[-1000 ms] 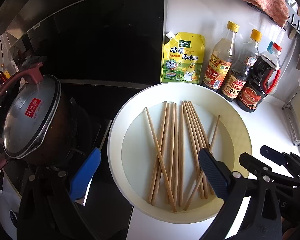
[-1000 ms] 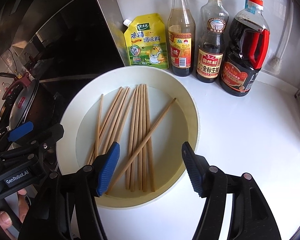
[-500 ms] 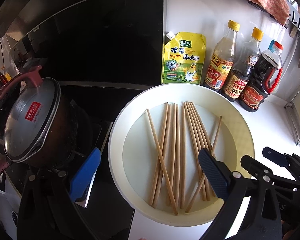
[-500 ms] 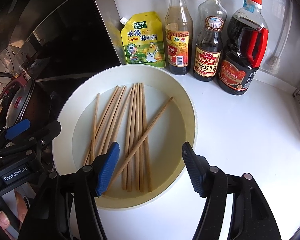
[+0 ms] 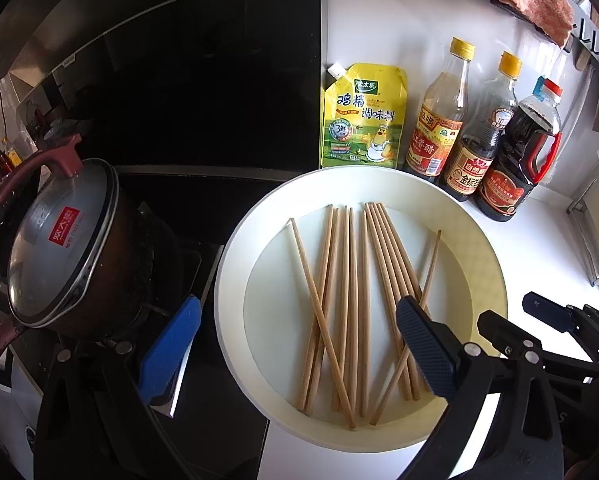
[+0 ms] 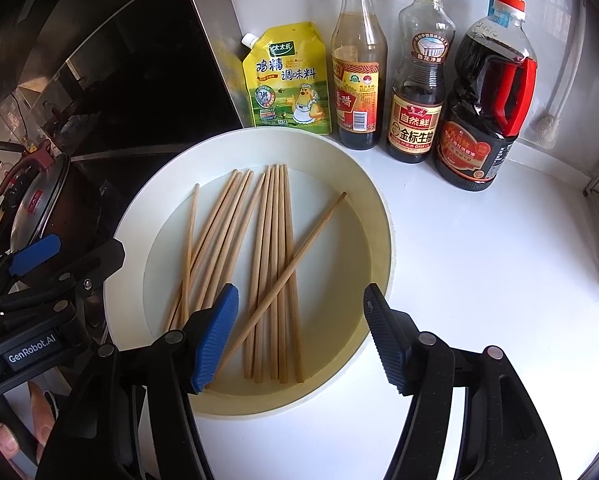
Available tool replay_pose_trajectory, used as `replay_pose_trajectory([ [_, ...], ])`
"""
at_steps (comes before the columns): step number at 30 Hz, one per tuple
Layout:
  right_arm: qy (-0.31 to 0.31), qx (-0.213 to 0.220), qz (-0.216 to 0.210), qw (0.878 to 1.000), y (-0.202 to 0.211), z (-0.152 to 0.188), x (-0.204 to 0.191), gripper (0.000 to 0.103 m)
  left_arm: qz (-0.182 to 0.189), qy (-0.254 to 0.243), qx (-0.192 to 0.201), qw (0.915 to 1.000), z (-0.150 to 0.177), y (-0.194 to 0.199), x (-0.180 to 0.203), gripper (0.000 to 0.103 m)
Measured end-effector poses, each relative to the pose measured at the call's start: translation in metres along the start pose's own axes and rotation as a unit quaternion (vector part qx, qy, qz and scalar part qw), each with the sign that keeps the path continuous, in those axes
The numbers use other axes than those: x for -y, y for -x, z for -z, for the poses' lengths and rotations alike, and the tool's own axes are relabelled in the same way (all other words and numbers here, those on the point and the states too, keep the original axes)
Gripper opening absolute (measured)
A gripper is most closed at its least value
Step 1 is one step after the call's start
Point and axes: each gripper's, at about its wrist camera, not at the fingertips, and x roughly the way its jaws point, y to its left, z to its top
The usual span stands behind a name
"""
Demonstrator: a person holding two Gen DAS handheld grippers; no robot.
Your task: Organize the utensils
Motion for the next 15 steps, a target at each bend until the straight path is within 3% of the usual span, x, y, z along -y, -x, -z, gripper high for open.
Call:
replay_pose_trajectory([
  [15, 0.000, 0.000, 0.000, 1.000, 0.0002, 0.0013, -0.0004, 0.062, 0.009, 0.003, -0.012, 0.9999, -0.0026, -0.0022, -0.0014, 0.097],
])
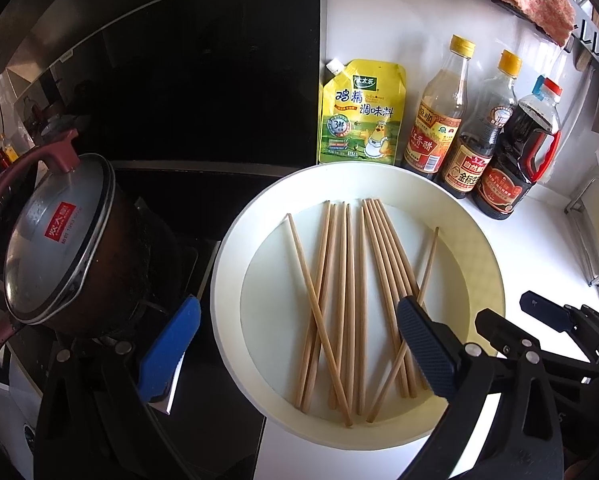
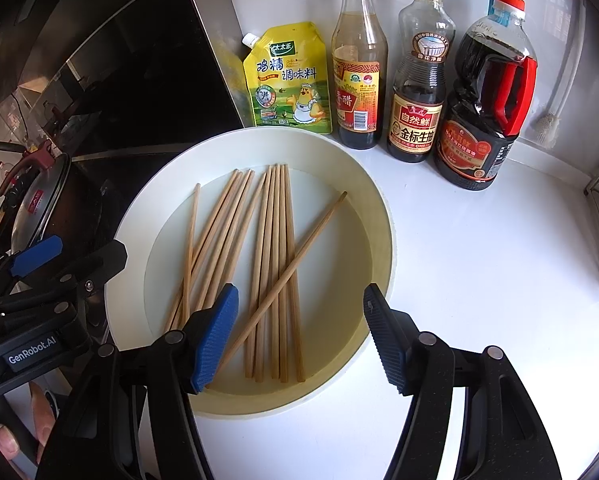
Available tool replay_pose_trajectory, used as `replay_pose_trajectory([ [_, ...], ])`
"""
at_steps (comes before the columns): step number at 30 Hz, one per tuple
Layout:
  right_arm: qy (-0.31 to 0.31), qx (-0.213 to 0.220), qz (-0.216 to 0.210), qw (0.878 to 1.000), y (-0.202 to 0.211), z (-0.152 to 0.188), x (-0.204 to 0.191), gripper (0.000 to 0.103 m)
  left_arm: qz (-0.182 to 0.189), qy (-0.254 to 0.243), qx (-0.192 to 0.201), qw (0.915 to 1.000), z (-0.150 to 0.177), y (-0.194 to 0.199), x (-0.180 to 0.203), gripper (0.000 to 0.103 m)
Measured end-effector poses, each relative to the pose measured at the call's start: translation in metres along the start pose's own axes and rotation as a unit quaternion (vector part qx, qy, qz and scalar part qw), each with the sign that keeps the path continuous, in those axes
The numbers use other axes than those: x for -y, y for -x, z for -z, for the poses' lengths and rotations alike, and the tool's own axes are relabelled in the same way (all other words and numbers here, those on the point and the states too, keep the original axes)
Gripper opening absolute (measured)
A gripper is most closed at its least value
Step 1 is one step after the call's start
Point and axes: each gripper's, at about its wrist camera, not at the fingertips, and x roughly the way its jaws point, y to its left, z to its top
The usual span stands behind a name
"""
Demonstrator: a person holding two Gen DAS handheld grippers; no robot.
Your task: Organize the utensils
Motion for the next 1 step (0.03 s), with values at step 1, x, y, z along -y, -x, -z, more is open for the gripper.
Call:
replay_pose_trajectory([
  [1, 0.000, 0.000, 0.000, 1.000, 0.0000, 0.0001, 0.0000, 0.062, 0.001, 0.000, -0.001, 1.0000, 0.0004, -0.0003, 0.0002, 0.097],
])
